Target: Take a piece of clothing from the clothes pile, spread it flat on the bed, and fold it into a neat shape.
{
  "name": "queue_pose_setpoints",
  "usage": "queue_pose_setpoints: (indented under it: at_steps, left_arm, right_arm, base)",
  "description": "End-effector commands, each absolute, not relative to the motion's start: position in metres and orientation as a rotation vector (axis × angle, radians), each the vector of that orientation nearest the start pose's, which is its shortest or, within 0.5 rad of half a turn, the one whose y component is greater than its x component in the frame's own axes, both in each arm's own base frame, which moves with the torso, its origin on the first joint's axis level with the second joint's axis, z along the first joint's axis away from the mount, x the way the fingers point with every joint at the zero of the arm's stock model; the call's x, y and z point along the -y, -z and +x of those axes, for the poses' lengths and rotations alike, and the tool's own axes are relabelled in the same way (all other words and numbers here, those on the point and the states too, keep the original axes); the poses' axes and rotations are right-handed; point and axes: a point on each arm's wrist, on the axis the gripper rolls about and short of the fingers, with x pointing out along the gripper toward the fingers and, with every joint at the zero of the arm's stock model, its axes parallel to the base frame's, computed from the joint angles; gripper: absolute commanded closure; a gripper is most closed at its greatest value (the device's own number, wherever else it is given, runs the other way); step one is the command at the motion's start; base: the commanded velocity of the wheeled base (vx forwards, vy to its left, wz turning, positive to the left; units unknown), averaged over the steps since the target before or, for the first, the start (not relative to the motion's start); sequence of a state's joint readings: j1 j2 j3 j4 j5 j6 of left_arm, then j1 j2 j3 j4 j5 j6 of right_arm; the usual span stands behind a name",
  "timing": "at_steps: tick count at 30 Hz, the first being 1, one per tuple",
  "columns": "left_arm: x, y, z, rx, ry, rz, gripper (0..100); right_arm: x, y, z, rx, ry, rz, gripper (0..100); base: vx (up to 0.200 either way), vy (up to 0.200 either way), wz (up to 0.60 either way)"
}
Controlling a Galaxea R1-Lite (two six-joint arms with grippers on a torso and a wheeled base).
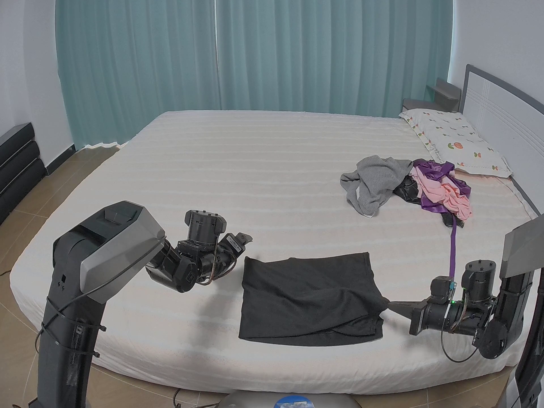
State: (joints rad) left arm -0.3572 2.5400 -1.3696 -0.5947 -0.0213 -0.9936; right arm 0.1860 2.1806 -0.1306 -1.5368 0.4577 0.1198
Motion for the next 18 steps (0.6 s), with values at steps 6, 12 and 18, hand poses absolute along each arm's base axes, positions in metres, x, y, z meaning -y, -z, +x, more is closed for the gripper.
queue_pose_setpoints:
  at_steps: [6,12,18]
  left_arm:
    - [0.166,0.017,0.441,-0.698,0.054,-0.857,0]
    - [0.166,0.017,0.441,-0.697,0.055,-0.856,0]
    - [0.166,0.018,0.441,-0.699,0.054,-0.856,0]
  right_arm:
    - [-0.044,0.029,0.213,-0.754,-0.623,0.162,100]
    - [-0.038,0.046,0.214,-0.796,-0.607,0.115,100]
    - [-0.027,0.035,0.228,-0.705,-0.568,0.135,100]
  base:
    - [0.000,0.000,0.00]
    - [0.000,0.000,0.00]
    - [0.000,0.000,0.00]
